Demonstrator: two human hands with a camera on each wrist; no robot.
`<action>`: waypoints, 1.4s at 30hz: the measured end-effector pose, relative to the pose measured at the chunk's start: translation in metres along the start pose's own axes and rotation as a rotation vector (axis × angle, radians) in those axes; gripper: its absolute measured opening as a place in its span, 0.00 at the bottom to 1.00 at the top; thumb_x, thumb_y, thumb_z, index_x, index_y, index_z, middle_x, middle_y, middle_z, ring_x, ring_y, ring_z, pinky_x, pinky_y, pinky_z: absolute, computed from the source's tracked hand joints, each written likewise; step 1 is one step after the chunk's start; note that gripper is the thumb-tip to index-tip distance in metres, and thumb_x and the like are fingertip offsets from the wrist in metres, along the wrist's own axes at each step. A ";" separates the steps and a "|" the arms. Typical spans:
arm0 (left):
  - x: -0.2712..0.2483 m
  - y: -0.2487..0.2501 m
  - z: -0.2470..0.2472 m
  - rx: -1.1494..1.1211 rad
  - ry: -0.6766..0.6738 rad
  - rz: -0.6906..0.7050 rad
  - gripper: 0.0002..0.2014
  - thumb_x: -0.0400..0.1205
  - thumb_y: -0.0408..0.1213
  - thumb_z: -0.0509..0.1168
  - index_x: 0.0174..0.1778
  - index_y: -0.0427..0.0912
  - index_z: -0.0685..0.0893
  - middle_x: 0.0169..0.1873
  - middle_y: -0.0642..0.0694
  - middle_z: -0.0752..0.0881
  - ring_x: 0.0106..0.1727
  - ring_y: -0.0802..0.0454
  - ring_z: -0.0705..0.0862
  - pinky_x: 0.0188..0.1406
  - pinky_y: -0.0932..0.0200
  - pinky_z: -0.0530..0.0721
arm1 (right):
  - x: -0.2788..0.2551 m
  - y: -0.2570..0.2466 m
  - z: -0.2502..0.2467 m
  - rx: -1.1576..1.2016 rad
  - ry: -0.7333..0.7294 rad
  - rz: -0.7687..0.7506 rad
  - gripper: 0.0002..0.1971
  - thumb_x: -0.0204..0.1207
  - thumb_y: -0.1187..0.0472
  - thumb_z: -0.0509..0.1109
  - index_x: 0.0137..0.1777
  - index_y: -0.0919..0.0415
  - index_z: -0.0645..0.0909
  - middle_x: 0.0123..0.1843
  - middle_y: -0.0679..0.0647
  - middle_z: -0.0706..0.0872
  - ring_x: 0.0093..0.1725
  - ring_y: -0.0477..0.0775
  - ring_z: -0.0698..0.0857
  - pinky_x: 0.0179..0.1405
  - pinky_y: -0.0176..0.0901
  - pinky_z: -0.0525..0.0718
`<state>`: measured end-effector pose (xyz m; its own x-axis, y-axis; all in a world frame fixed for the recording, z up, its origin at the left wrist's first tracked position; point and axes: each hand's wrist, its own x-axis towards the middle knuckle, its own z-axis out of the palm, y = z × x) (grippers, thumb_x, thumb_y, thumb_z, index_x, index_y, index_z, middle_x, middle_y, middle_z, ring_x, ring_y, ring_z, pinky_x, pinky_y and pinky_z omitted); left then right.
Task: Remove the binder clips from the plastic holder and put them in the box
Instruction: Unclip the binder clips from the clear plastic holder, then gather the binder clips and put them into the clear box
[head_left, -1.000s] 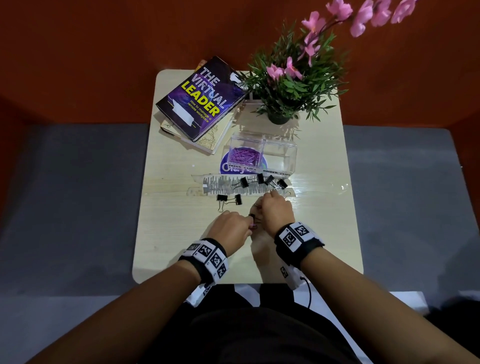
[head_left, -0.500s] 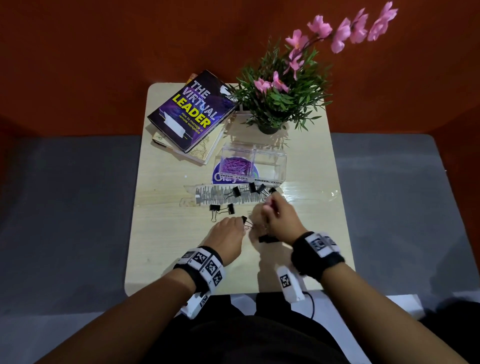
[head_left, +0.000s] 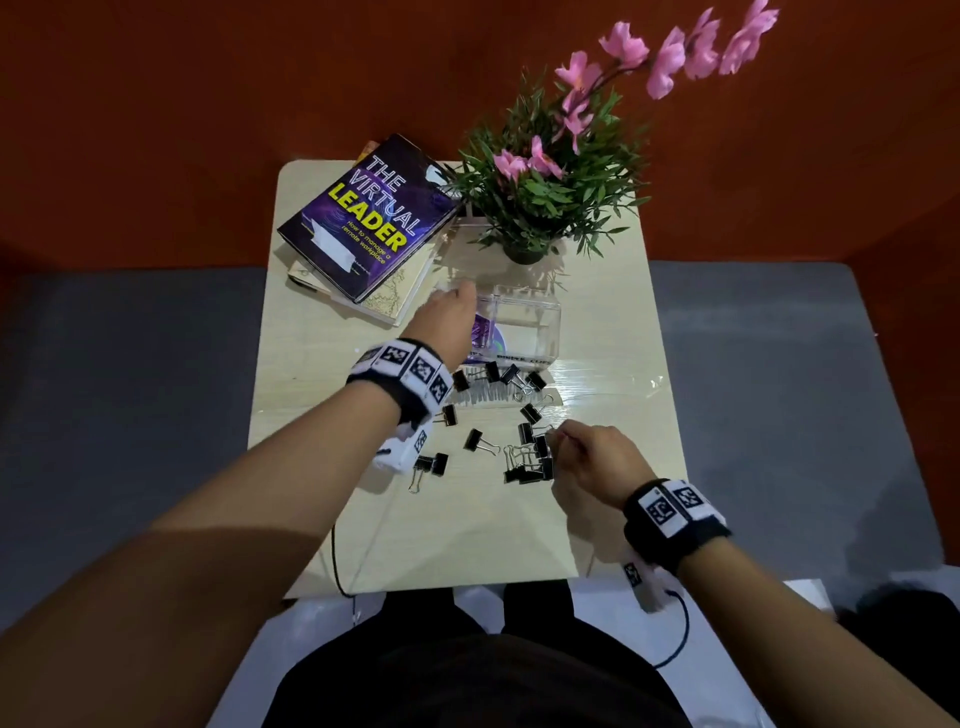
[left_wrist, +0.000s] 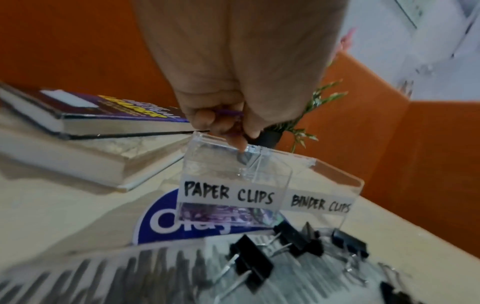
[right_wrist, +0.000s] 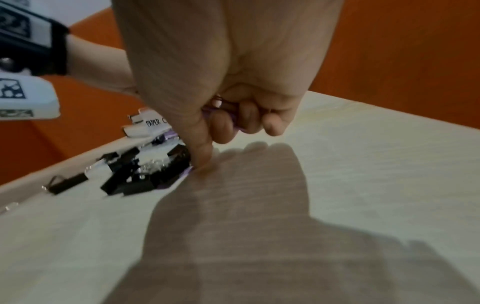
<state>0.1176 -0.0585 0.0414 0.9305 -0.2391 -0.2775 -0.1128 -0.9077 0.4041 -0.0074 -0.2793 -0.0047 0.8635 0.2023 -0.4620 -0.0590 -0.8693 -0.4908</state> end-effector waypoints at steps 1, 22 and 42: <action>0.004 0.001 0.004 0.048 -0.022 0.018 0.17 0.78 0.16 0.54 0.61 0.31 0.72 0.53 0.31 0.83 0.54 0.34 0.81 0.53 0.41 0.82 | 0.000 -0.003 -0.001 -0.044 -0.008 -0.004 0.04 0.75 0.61 0.63 0.42 0.51 0.76 0.33 0.55 0.83 0.34 0.62 0.79 0.30 0.47 0.73; -0.059 -0.044 0.018 -0.122 0.244 0.101 0.08 0.81 0.34 0.67 0.55 0.40 0.84 0.55 0.42 0.82 0.62 0.43 0.76 0.63 0.46 0.78 | 0.003 -0.029 -0.024 -0.351 -0.187 0.137 0.01 0.74 0.62 0.65 0.42 0.56 0.77 0.47 0.60 0.88 0.46 0.65 0.84 0.40 0.47 0.76; -0.121 -0.053 0.066 0.059 -0.242 -0.069 0.49 0.66 0.52 0.79 0.80 0.50 0.60 0.77 0.45 0.60 0.74 0.41 0.62 0.70 0.47 0.74 | 0.070 -0.120 -0.037 -0.159 0.113 -0.244 0.17 0.71 0.70 0.66 0.58 0.55 0.81 0.59 0.54 0.83 0.53 0.60 0.85 0.44 0.46 0.82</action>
<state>-0.0122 -0.0044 -0.0040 0.8268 -0.2447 -0.5065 -0.0781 -0.9416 0.3274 0.0783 -0.1774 0.0490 0.8932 0.3702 -0.2552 0.2285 -0.8625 -0.4515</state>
